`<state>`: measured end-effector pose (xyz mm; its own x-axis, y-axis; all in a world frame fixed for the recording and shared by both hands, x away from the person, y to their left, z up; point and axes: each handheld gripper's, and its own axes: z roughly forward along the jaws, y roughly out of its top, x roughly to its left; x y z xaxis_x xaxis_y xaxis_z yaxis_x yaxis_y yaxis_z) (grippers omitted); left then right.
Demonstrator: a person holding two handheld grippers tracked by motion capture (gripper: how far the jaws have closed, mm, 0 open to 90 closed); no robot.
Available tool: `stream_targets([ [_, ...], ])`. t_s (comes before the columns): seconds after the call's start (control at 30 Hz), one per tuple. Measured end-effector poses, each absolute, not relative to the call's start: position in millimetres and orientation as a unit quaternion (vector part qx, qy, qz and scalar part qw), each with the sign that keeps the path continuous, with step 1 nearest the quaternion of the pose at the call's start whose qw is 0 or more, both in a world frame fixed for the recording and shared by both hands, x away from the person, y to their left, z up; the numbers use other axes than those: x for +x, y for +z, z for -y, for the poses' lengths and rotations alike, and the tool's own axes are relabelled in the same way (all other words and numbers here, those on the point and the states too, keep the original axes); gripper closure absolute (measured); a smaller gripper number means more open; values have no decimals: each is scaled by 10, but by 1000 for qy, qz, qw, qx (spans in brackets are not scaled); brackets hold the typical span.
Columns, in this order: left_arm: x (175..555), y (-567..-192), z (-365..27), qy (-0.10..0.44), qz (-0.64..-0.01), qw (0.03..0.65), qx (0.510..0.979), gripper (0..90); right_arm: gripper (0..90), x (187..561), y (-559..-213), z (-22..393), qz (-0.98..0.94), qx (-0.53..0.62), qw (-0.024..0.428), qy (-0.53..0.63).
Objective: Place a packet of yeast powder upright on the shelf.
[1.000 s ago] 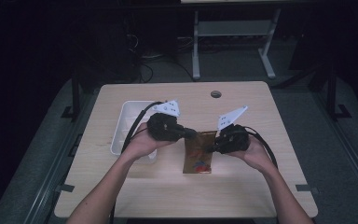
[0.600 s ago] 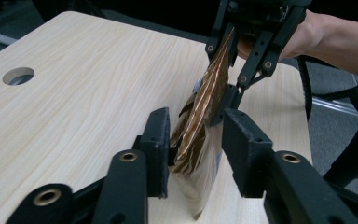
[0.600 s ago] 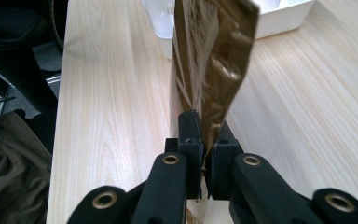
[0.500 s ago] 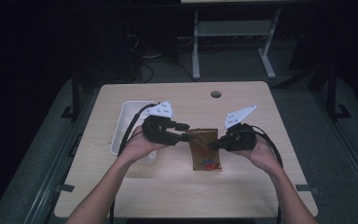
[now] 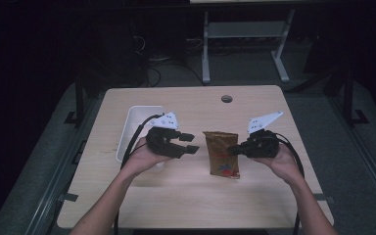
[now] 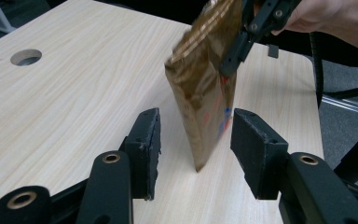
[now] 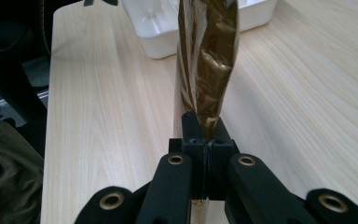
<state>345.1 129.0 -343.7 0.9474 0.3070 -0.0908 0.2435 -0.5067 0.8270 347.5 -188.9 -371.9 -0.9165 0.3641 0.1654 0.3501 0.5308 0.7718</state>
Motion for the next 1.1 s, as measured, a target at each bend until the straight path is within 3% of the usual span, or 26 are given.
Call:
stream_targets([
  [0.57, 3246, -3701, -1205, 32, -148, 454, 878, 428, 897, 3469, -3650, 2171, -859, 242, 32, 451],
  [1.1, 2971, -4011, -1165, 41, -141, 450, 881, 366, 898, 3592, -3485, 2105, -855, 243, 46, 455],
])
